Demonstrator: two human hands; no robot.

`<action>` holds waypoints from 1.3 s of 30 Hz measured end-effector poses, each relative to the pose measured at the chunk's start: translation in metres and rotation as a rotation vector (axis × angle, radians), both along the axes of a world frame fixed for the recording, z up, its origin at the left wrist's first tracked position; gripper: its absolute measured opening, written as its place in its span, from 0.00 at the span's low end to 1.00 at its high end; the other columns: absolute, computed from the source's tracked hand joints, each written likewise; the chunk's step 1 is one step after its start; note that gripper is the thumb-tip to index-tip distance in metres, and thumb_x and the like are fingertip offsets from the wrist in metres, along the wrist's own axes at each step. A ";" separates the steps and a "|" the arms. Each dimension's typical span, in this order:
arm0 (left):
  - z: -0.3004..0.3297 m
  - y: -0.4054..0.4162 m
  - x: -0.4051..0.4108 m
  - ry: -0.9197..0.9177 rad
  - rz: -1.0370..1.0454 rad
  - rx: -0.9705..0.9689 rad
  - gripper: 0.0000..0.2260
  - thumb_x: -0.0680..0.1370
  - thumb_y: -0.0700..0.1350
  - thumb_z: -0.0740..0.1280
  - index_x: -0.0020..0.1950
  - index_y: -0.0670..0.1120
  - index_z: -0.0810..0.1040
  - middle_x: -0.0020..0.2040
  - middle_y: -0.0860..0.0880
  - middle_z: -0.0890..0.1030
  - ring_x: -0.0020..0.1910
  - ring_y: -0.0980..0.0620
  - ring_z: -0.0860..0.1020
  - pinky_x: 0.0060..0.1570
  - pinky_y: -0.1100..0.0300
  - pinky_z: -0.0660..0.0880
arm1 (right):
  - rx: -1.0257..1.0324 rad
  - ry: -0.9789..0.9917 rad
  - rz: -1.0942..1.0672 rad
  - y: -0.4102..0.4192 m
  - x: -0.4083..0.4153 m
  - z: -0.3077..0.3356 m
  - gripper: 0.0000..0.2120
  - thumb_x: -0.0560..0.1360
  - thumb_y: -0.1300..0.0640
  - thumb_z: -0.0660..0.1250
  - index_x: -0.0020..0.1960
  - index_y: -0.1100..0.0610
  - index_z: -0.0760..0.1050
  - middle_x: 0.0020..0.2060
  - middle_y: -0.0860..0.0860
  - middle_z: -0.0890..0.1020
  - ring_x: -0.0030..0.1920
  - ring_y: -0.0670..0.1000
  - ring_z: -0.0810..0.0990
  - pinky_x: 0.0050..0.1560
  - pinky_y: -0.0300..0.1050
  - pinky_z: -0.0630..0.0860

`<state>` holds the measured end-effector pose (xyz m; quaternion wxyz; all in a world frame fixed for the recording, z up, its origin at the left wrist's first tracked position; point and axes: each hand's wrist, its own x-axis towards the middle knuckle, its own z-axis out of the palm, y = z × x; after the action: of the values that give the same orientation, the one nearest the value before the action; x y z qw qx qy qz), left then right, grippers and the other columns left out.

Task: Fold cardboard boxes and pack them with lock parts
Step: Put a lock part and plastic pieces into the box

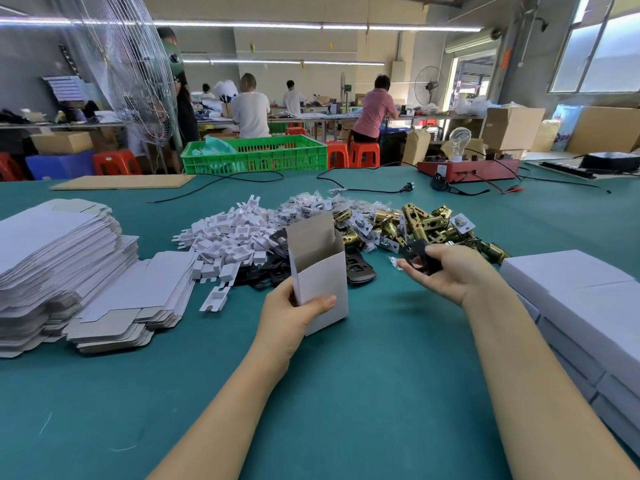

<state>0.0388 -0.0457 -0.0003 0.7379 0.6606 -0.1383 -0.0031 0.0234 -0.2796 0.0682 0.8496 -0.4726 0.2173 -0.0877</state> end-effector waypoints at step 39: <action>0.008 -0.004 -0.013 -0.006 -0.184 0.055 0.16 0.64 0.42 0.76 0.50 0.55 0.82 0.47 0.54 0.86 0.45 0.58 0.83 0.41 0.67 0.78 | -1.973 -0.351 0.362 0.091 -0.029 0.070 0.13 0.76 0.66 0.61 0.55 0.58 0.80 0.52 0.54 0.81 0.54 0.53 0.76 0.55 0.48 0.71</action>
<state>0.0260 -0.0497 0.0080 0.7156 0.6651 -0.2005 -0.0730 -0.0053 -0.1890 0.1381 0.1014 -0.9687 -0.1543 -0.1660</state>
